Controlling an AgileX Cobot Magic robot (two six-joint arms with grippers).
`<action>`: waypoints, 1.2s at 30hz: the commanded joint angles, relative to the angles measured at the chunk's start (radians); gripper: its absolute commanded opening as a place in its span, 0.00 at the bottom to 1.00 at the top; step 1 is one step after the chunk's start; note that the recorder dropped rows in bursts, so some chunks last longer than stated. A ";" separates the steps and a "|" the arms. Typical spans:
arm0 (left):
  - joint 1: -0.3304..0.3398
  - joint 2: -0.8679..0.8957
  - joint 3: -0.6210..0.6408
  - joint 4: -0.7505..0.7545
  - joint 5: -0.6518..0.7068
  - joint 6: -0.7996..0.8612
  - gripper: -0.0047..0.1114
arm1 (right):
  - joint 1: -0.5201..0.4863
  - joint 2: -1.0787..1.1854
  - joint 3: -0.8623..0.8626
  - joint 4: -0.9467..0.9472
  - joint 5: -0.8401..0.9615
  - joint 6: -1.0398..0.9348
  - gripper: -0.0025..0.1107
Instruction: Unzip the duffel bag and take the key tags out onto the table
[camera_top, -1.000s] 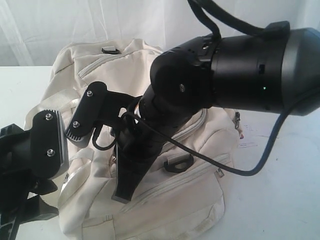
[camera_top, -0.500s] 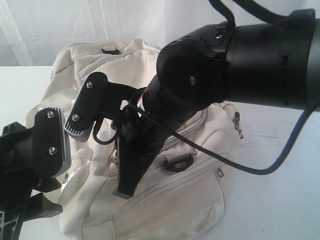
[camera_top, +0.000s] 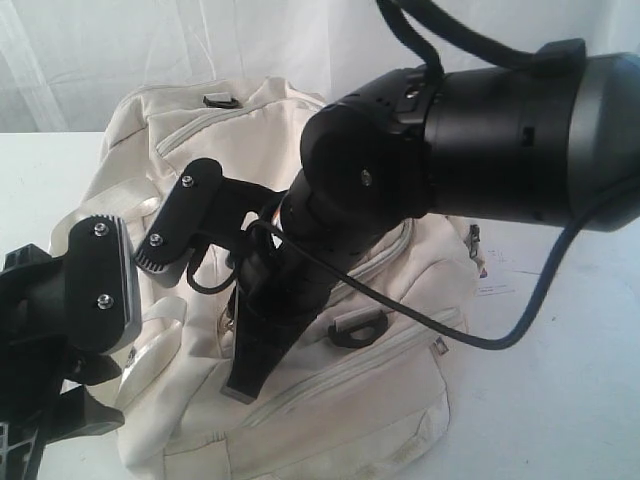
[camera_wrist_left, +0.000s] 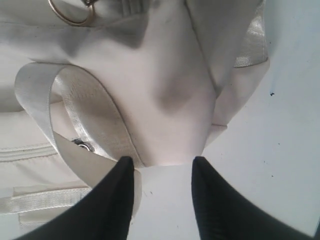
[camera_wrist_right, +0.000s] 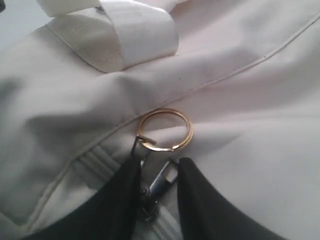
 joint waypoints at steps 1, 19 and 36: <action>0.000 -0.006 0.001 -0.024 0.009 -0.003 0.41 | 0.001 0.017 -0.003 -0.003 -0.011 0.009 0.33; 0.000 -0.006 0.001 -0.027 0.009 -0.003 0.41 | 0.001 0.003 -0.003 -0.097 0.041 0.074 0.02; -0.004 0.023 0.004 -0.107 -0.293 0.003 0.57 | 0.001 -0.071 -0.003 -0.288 0.041 0.299 0.02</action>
